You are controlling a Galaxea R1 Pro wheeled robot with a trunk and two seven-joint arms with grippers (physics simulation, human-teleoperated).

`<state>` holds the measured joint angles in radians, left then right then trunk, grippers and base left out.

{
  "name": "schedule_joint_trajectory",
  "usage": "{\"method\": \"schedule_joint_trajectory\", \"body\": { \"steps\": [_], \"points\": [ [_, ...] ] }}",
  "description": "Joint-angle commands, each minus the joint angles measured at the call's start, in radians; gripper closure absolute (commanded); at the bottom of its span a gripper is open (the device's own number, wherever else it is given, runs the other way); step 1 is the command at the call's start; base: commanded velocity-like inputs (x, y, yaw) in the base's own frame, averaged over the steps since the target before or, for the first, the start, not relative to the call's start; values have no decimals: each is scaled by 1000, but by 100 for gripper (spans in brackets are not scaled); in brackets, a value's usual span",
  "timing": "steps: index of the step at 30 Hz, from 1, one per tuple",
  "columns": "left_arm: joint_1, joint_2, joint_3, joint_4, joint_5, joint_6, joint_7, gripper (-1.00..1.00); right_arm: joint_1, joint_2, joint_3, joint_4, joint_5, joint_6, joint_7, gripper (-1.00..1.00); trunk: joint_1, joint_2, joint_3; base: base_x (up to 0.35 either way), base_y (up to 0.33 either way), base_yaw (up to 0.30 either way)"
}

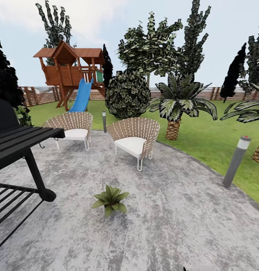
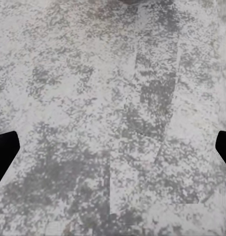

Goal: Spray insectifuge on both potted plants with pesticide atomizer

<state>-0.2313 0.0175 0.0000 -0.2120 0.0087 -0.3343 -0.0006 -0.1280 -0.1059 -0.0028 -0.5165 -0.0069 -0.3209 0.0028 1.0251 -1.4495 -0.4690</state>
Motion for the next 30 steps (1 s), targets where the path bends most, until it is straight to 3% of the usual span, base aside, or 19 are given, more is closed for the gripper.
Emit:
{"method": "schedule_joint_trajectory", "body": {
  "steps": [1,30],
  "points": [
    [0,0,0,0,0,-3,0,-100,-1,0,0,1,-1,-3,0,-100,0,-1,-1,0,0,-299],
    [0,2,1,2,-5,-4,2,-100,-1,2,1,2,-1,-3,-1,-100,0,-1,-2,0,0,-300]
  ]
}}
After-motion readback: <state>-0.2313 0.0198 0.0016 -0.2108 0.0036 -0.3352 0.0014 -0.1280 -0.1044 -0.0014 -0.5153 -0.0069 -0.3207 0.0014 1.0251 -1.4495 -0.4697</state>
